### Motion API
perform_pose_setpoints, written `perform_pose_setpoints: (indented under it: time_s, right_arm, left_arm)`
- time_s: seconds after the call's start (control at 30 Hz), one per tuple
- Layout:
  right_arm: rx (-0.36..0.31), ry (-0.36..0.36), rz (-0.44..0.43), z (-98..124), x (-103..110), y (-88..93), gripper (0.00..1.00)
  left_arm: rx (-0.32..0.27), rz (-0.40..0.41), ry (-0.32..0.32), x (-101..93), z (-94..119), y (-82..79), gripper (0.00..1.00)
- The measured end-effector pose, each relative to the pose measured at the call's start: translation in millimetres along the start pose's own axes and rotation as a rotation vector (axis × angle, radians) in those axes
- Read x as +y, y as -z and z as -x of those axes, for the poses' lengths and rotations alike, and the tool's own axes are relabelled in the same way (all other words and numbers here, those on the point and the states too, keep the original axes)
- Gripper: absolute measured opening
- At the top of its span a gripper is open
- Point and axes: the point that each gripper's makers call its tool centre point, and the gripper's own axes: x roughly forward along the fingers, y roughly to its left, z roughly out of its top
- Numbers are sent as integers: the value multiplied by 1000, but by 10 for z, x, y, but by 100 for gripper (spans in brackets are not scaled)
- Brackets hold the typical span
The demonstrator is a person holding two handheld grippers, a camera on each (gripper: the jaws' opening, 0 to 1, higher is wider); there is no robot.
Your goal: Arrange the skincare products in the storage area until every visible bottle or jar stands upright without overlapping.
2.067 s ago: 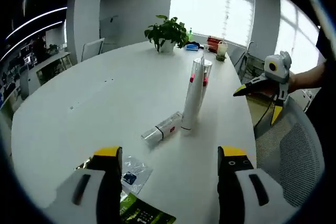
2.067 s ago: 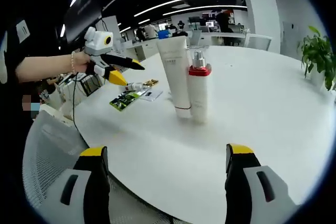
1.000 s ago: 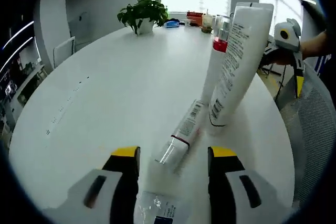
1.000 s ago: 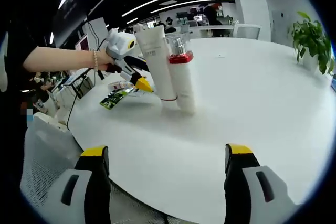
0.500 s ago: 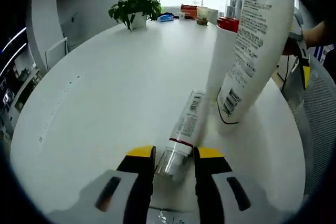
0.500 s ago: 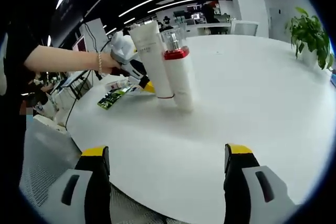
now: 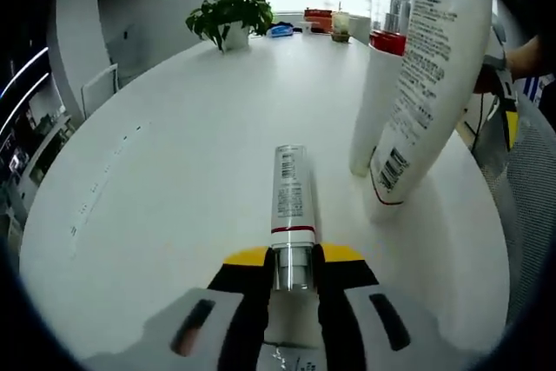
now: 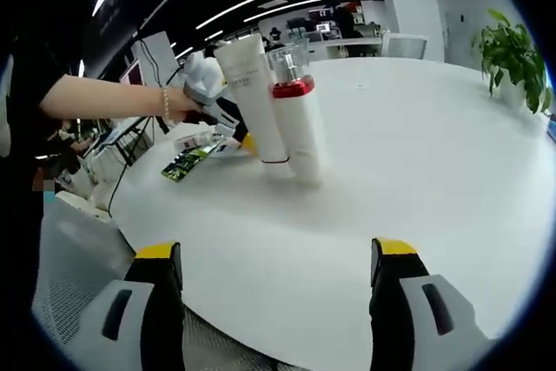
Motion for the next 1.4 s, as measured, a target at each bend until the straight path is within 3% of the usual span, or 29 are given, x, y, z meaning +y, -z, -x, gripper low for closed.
perform_pose_setpoints:
  time_s: [0.43,0.7,1.0,1.4]
  right_arm:
    - [-40,-17,33,-13,78,-167,88]
    - [-67,-40,49,-36,169,-271,87]
    - [-84,-72,68,-19,317,-369,84]
    - [-110,-133,132,-45,526,-535,81]
  left_arm:
    - [15,15,-31,-16,215,31,24]
    - [54,-23,-45,-38,566,92,24]
    - [40,24,-43,-208,847,66,24]
    - [49,-8,-34,-556,1262,47,24]
